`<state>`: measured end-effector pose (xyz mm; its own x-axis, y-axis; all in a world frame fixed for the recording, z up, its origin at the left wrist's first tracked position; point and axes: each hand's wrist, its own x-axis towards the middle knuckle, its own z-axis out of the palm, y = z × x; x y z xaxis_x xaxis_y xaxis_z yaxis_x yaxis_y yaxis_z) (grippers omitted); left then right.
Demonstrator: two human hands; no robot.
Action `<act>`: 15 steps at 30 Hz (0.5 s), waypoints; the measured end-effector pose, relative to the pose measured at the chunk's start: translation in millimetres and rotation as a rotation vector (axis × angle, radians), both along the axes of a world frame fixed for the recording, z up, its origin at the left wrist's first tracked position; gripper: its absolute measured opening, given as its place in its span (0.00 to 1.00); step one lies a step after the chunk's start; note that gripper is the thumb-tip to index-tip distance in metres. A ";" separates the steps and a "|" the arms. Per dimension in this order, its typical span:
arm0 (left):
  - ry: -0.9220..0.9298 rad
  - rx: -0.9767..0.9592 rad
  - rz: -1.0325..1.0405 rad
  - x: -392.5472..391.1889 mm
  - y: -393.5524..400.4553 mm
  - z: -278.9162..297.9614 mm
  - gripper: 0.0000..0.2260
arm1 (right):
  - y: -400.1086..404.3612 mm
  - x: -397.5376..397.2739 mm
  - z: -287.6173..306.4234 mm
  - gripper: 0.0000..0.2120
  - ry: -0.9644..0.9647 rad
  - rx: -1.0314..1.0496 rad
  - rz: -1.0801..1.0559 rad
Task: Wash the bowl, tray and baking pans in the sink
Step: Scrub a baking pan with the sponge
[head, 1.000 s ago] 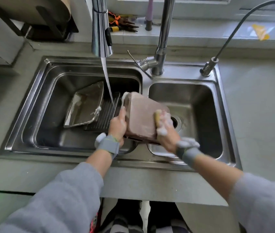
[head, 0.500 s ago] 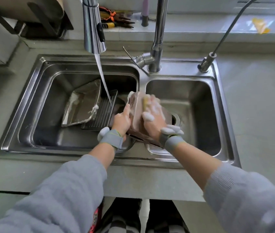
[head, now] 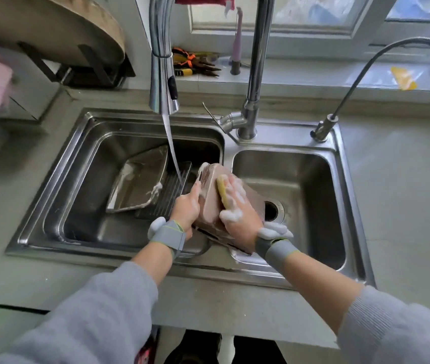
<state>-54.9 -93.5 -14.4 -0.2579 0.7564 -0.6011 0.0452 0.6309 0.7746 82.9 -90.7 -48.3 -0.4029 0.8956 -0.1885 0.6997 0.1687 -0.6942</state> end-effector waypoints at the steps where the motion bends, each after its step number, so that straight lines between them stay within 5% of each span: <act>1: -0.018 -0.001 0.039 -9.9 2.2 6.0 0.25 | 2.1 5.0 2.6 0.34 -0.036 0.055 0.093; 7: -0.116 0.104 0.189 -75.4 -3.0 59.5 0.19 | 41.1 25.9 37.9 0.22 -0.065 -0.052 -0.103; 15: -0.020 0.247 -0.221 -77.4 6.9 97.6 0.03 | 64.8 -5.9 84.1 0.10 -0.015 -0.059 -0.111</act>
<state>-132.3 -86.7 83.2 -0.0609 0.9161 -0.3962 0.1430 0.4008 0.9049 77.1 -26.0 35.8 -0.2987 0.9217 -0.2475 0.7220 0.0487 -0.6901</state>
